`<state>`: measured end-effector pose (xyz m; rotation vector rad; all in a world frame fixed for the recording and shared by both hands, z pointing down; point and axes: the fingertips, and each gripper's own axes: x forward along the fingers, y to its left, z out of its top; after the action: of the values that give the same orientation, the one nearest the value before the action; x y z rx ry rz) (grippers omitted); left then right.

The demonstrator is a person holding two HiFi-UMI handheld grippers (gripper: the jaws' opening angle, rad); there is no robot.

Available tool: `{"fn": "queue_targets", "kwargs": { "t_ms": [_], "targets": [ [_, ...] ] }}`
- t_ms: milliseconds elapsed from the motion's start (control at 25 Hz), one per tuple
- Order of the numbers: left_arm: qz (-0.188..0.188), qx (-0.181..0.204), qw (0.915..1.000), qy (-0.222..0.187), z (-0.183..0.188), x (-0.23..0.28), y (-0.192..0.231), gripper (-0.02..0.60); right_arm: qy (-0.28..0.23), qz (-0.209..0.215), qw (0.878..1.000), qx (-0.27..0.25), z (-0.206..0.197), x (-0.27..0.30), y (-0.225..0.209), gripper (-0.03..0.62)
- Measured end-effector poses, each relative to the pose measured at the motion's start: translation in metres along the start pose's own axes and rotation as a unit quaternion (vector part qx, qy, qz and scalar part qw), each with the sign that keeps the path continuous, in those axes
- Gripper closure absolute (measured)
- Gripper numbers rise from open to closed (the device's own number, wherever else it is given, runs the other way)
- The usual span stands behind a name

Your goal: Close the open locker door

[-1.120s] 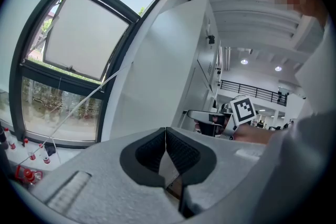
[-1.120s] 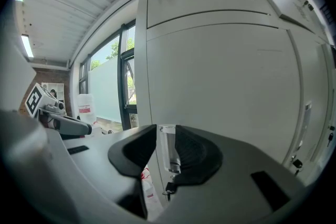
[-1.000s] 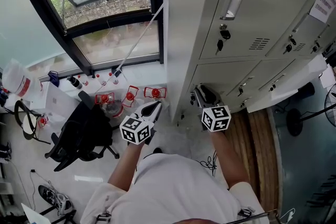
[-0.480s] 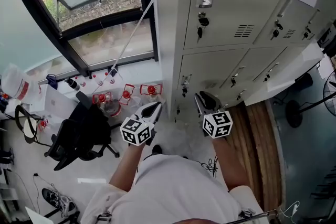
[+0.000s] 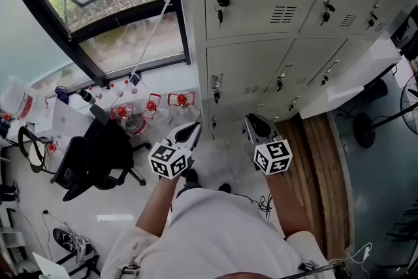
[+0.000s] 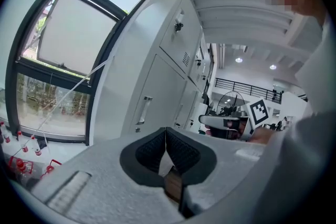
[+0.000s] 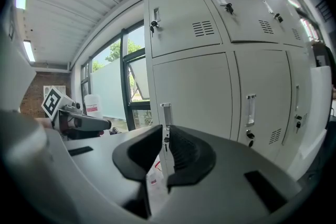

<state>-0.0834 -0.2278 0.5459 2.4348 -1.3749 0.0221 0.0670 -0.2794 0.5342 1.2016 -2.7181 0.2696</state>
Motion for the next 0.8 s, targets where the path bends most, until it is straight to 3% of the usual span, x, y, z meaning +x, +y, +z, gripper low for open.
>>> {"fn": "queue_targets", "kwargs": {
  "t_ms": [160,280,480,800],
  "targets": [
    [-0.009,0.026,0.9996,0.000,-0.007,-0.004,-0.029,0.566,-0.004,0.001,1.000,0.002,-0.006,-0.020,-0.004,0.566],
    [-0.006,0.021,0.9997,-0.003,-0.012,-0.008,-0.040,0.566,-0.005,0.009,1.000,0.000,-0.009,-0.030,-0.001,0.571],
    [0.001,0.010,0.9999,-0.007,-0.018,-0.015,-0.044,0.566,-0.008,0.016,1.000,0.001,-0.011,-0.037,0.006,0.574],
    [-0.021,0.021,0.9995,-0.013,0.001,-0.019,-0.036,0.566,-0.017,0.004,1.000,-0.005,0.000,-0.034,0.015,0.577]
  ]
}}
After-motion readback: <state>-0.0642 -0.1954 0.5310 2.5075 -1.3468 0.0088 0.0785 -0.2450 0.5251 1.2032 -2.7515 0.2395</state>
